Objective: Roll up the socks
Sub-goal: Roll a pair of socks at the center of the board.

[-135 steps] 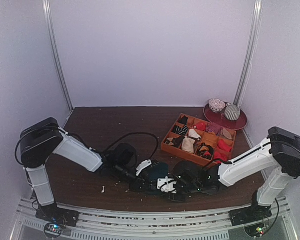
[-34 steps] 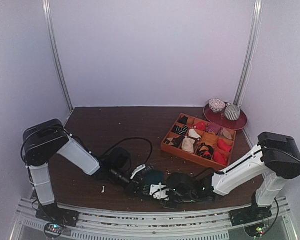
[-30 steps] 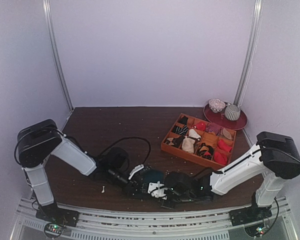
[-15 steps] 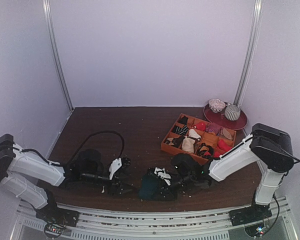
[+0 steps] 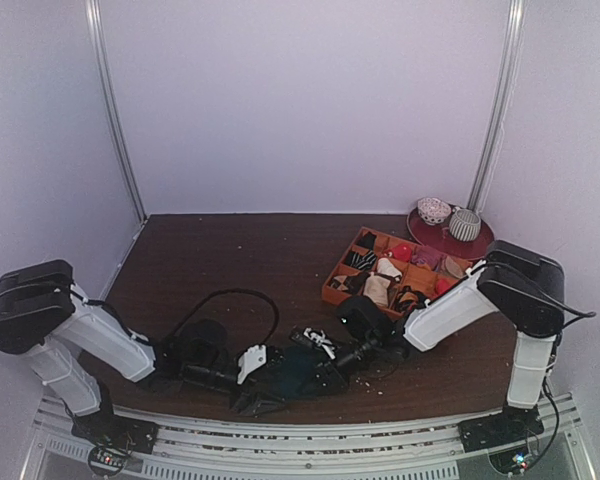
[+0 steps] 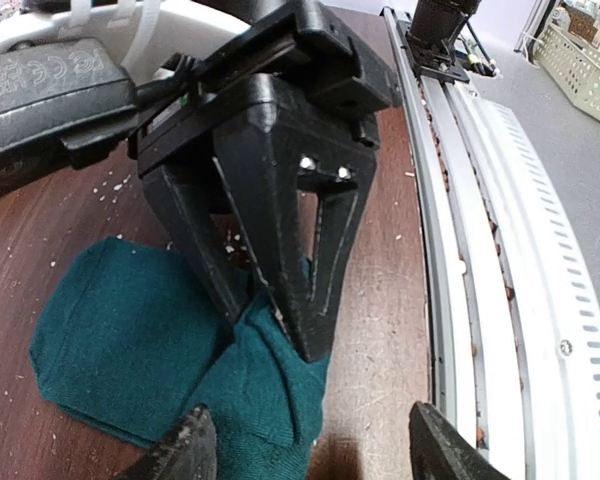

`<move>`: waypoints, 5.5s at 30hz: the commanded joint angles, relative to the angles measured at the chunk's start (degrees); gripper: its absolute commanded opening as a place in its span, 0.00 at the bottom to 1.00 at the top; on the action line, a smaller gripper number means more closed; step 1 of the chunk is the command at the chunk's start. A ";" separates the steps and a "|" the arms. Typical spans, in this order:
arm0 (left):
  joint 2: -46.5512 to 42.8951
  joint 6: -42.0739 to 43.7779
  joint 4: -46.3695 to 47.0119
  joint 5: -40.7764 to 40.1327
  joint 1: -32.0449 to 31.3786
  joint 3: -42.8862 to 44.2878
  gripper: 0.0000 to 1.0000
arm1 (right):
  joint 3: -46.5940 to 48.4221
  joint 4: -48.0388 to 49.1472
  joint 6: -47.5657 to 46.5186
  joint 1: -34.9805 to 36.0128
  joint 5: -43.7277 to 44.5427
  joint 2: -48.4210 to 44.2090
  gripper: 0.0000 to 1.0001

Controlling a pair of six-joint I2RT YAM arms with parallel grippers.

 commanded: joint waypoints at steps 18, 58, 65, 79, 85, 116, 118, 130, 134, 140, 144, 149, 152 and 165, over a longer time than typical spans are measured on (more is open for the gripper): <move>10.86 -0.72 -9.37 -4.20 -1.22 7.14 0.07 | -2.85 -13.59 0.90 -1.68 0.25 1.52 0.31; 16.76 -14.24 -29.44 11.00 8.27 14.23 0.27 | -8.35 -5.18 -28.42 14.79 43.46 -10.95 0.28; -6.37 -7.88 -17.90 -4.07 8.29 6.30 0.71 | -10.95 -5.28 -17.18 10.32 26.44 -11.28 0.28; -3.64 0.98 6.79 -1.75 2.96 -0.48 0.77 | -5.53 -13.94 -3.67 -0.93 5.62 2.37 0.28; 1.89 1.31 7.93 0.06 1.64 -0.02 0.75 | -4.12 -17.11 -3.60 -2.74 4.48 3.31 0.28; 15.36 -14.52 -28.88 10.04 6.57 11.84 0.15 | -21.65 5.68 -30.95 8.13 43.72 -32.82 0.59; 15.75 -14.90 -31.34 11.27 7.10 13.07 0.15 | -20.26 4.69 -32.99 9.08 43.38 -31.28 0.59; 18.24 -14.39 -34.91 11.72 7.79 15.31 0.15 | -11.88 2.52 -37.64 14.04 44.64 -17.80 0.56; 19.12 -14.10 -34.15 12.49 7.86 15.48 0.15 | -11.33 2.87 -35.11 14.24 45.27 -16.00 0.52; 16.57 -13.21 -32.02 11.89 7.86 14.83 0.28 | -10.24 0.27 -31.56 14.06 47.92 -11.74 0.40; 11.09 -10.63 -30.00 8.86 7.81 14.84 0.50 | -9.74 -1.81 -28.13 13.37 46.41 -9.24 0.31; 2.67 -6.45 -24.63 1.41 7.86 12.73 0.55 | -9.06 -5.17 -24.13 11.15 42.63 -9.25 0.29; -2.89 -3.07 -15.87 -1.20 7.86 8.02 0.58 | -7.36 -9.19 -21.37 7.99 35.21 -9.83 0.29; 3.53 5.02 3.62 2.26 6.80 6.41 0.71 | 0.10 -24.88 -18.92 0.25 21.91 -5.26 0.29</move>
